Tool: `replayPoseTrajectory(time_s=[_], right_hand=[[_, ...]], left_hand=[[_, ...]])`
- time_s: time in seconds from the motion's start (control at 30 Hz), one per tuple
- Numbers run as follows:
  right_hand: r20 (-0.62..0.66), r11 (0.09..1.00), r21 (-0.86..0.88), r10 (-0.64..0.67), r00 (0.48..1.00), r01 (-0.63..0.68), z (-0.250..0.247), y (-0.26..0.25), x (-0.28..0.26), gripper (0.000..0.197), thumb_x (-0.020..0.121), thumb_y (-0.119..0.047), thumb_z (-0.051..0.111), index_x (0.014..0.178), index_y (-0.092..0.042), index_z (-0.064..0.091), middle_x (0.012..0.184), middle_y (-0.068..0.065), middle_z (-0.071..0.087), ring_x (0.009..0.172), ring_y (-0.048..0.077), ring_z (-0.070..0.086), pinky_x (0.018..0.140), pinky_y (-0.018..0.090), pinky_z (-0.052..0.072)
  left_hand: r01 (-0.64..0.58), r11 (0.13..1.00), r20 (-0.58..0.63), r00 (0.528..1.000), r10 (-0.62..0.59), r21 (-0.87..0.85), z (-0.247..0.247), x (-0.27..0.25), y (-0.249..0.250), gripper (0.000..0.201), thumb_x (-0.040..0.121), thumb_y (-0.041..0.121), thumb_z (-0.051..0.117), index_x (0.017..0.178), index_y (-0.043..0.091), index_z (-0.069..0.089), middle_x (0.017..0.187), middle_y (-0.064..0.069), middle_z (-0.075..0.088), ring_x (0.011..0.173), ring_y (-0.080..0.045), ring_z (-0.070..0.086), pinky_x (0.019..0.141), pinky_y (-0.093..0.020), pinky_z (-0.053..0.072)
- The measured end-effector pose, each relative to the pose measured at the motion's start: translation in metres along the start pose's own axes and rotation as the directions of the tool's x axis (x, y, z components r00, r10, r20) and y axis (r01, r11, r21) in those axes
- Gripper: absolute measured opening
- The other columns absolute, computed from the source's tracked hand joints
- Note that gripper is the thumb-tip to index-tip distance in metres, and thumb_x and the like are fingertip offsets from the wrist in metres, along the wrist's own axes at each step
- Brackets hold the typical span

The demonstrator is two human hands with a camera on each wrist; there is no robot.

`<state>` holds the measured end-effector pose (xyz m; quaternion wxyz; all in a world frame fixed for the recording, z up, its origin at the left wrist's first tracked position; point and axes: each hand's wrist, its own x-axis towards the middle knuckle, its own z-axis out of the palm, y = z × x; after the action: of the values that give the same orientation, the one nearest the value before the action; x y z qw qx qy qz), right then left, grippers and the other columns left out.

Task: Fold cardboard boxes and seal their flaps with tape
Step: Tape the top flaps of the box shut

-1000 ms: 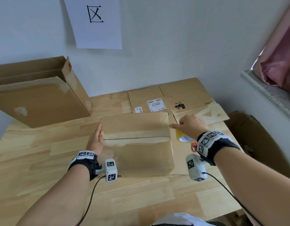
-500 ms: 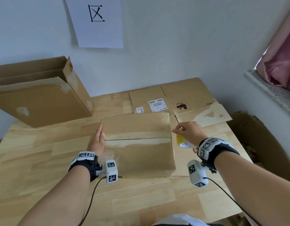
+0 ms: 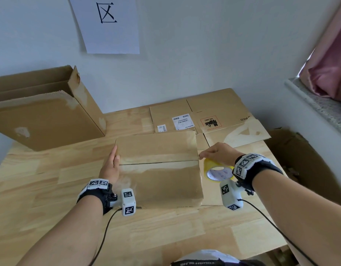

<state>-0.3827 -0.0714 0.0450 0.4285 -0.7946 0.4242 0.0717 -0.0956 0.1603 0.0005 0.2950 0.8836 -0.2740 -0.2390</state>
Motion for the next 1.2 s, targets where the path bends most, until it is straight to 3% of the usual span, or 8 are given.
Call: replayPoseTrajectory(time_s=[0.1,0.17,0.23,0.27,0.43,0.6,0.83,1.2], right_hand=[[-0.002,0.999,0.048,0.008,1.000,-0.007,0.004,0.006,0.003,0.022,0.089,-0.046,0.056,0.079,-0.039,0.074,0.078,0.007,0.067,0.035,0.006,0.025,0.045,0.019,0.029],[-0.007,0.996,0.085,0.017,1.000,-0.016,0.006,0.009,0.003,0.023,0.086,-0.050,0.056,0.078,-0.039,0.075,0.099,0.011,0.071,0.040,0.010,0.039,0.050,0.020,0.039],[0.007,0.994,0.108,0.005,1.000,-0.006,0.008,0.010,0.002,0.028,0.077,-0.060,0.054,0.078,-0.042,0.075,0.111,0.010,0.068,0.077,0.027,0.067,0.076,0.033,0.055],[0.014,0.994,0.111,0.000,1.000,-0.001,0.009,0.010,0.001,0.031,0.071,-0.064,0.052,0.079,-0.043,0.074,0.114,0.009,0.066,0.095,0.033,0.066,0.088,0.040,0.053],[0.005,0.986,0.165,0.011,1.000,-0.012,0.011,0.012,0.001,0.022,0.087,-0.047,0.056,0.076,-0.041,0.075,0.102,-0.009,0.073,0.064,0.019,0.050,0.069,0.027,0.044],[0.039,0.986,0.166,0.015,0.999,-0.021,0.009,0.014,0.005,0.020,0.081,-0.053,0.058,0.078,-0.043,0.075,0.103,-0.021,0.070,0.108,0.033,0.060,0.099,0.043,0.047],[0.069,0.981,0.196,-0.001,0.998,-0.012,0.001,0.010,0.012,0.011,0.077,-0.043,0.073,0.084,-0.035,0.076,0.104,-0.023,0.067,0.094,-0.004,0.058,0.089,0.020,0.042],[-0.004,0.993,0.111,-0.041,0.999,0.041,-0.004,0.008,0.024,0.011,0.078,-0.040,0.074,0.077,-0.030,0.078,0.089,-0.013,0.072,0.072,0.010,0.054,0.070,0.024,0.048]], left_hand=[[0.002,1.000,-0.010,1.000,-0.002,0.006,0.000,0.000,0.000,0.046,0.104,0.035,0.021,0.149,0.039,0.016,0.154,0.003,0.029,0.134,-0.027,0.040,0.100,-0.035,0.036],[0.000,1.000,-0.008,1.000,0.000,-0.003,0.000,0.001,0.000,0.046,0.103,0.036,0.021,0.149,0.039,0.017,0.154,0.002,0.030,0.135,-0.027,0.039,0.101,-0.035,0.035],[0.000,1.000,-0.011,1.000,0.000,-0.011,0.000,0.002,-0.001,0.046,0.103,0.035,0.022,0.149,0.038,0.017,0.154,0.001,0.030,0.136,-0.026,0.038,0.103,-0.034,0.033],[0.002,1.000,-0.014,1.000,-0.002,-0.015,0.000,0.002,-0.001,0.046,0.103,0.035,0.022,0.149,0.038,0.018,0.154,0.001,0.030,0.136,-0.026,0.037,0.103,-0.034,0.032],[0.005,1.000,-0.016,1.000,-0.005,-0.001,0.001,0.001,-0.001,0.047,0.103,0.036,0.022,0.150,0.038,0.016,0.154,0.001,0.030,0.134,-0.027,0.040,0.097,-0.032,0.036],[0.019,0.999,-0.014,1.000,-0.018,0.030,0.001,0.000,0.000,0.047,0.103,0.037,0.021,0.149,0.040,0.014,0.154,0.002,0.030,0.130,-0.030,0.045,0.088,-0.030,0.037],[0.010,1.000,-0.010,1.000,-0.010,0.019,0.001,0.000,0.000,0.047,0.103,0.037,0.021,0.149,0.040,0.015,0.154,0.002,0.029,0.133,-0.027,0.042,0.090,-0.030,0.036],[0.015,1.000,-0.006,1.000,-0.015,-0.005,0.001,0.002,-0.003,0.046,0.103,0.038,0.022,0.149,0.041,0.016,0.153,0.002,0.032,0.135,-0.025,0.040,0.103,-0.034,0.034]])
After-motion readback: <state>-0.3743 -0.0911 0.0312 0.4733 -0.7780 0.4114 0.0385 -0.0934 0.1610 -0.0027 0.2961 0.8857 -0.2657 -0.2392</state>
